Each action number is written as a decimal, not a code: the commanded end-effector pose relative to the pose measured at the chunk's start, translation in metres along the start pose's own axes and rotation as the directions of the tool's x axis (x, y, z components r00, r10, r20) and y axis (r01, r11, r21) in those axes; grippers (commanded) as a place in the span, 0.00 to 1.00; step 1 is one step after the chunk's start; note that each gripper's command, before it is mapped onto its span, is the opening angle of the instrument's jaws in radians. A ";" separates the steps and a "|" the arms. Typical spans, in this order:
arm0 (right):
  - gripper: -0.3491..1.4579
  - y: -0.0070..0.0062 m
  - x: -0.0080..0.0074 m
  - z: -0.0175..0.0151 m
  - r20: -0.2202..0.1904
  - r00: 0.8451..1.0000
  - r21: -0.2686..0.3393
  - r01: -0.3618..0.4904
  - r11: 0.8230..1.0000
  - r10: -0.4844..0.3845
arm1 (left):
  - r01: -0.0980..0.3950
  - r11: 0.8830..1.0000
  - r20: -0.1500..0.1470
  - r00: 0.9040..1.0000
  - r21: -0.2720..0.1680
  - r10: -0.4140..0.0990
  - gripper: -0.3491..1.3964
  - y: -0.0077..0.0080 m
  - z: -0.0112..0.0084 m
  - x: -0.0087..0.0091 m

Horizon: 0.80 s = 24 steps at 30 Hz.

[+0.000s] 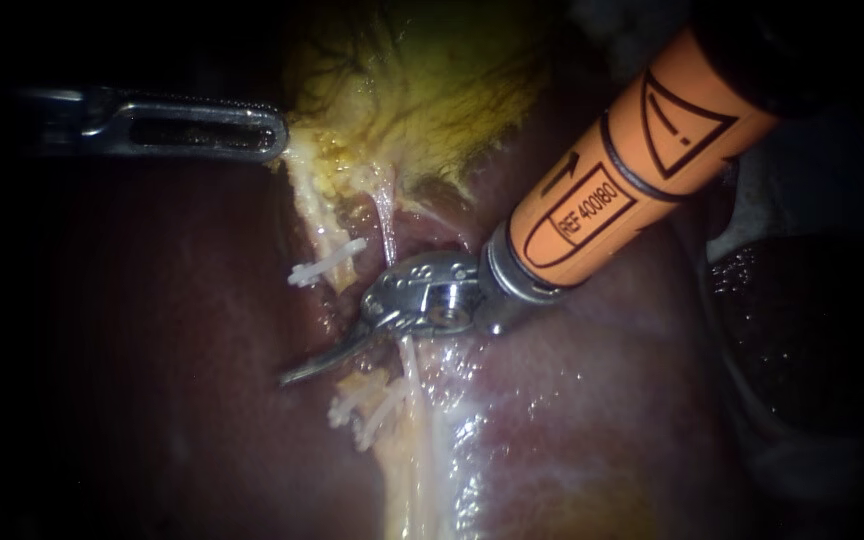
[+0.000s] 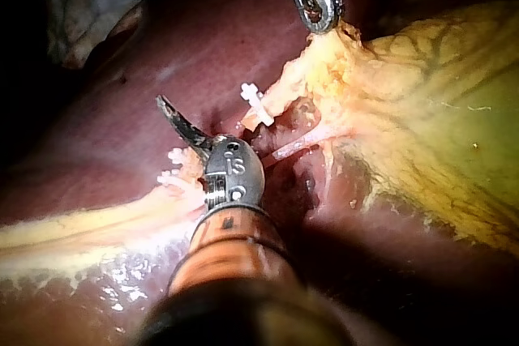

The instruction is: Go back from the cut left tube

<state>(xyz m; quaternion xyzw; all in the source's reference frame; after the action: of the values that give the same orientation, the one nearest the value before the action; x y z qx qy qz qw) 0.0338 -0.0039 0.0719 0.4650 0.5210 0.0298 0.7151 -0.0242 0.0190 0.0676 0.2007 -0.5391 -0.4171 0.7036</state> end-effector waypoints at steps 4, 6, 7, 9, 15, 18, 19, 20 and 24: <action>0.00 0.0000 0.0000 0.0000 0.000 1.000 -0.001 0.000 1.000 0.000 | 0.000 1.000 0.000 1.000 0.000 0.000 0.00 0.0000 0.0000 0.0000; 0.00 0.0000 -0.0001 -0.0001 -0.001 1.000 -0.004 0.000 1.000 0.000 | 0.000 1.000 0.000 1.000 0.000 0.000 0.00 0.0000 -0.0001 0.0000; 0.00 0.0000 -0.0001 -0.0001 -0.005 1.000 -0.015 0.000 1.000 0.000 | 0.000 1.000 0.000 1.000 0.000 0.000 0.00 0.0000 -0.0001 0.0000; 0.38 0.0000 -0.0001 -0.0001 -0.019 1.000 -0.059 0.000 0.998 -0.001 | 0.000 1.000 0.000 1.000 0.000 0.000 0.00 0.0000 -0.0001 0.0000; 0.90 0.0000 -0.0001 -0.0001 -0.064 0.998 -0.183 -0.038 0.982 0.027 | 0.000 1.000 -0.001 1.000 0.001 0.000 0.00 0.0001 -0.0002 0.0000; 0.94 -0.0002 -0.0002 -0.0002 -0.073 0.997 -0.208 -0.050 0.977 0.035 | -0.001 1.000 -0.001 1.000 0.002 0.001 0.00 0.0002 -0.0002 0.0000; 0.96 -0.0003 -0.0002 -0.0002 -0.078 0.996 -0.220 -0.055 0.974 0.038 | -0.001 1.000 -0.001 1.000 0.002 0.001 0.00 0.0002 -0.0002 0.0000; 0.97 -0.0006 -0.0002 -0.0003 -0.083 0.996 -0.232 -0.059 0.971 0.040 | -0.001 1.000 -0.001 1.000 0.002 0.001 0.00 0.0002 -0.0002 0.0000; 0.96 -0.0025 -0.0007 -0.0011 -0.111 0.993 -0.305 -0.079 0.949 0.047 | -0.001 1.000 -0.001 1.000 0.002 0.001 0.00 0.0002 -0.0003 0.0000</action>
<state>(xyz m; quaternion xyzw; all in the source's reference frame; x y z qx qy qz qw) 0.0308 -0.0053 0.0702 0.3517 0.5302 0.1720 0.7521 -0.0239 0.0191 0.0677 0.2012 -0.5391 -0.4165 0.7039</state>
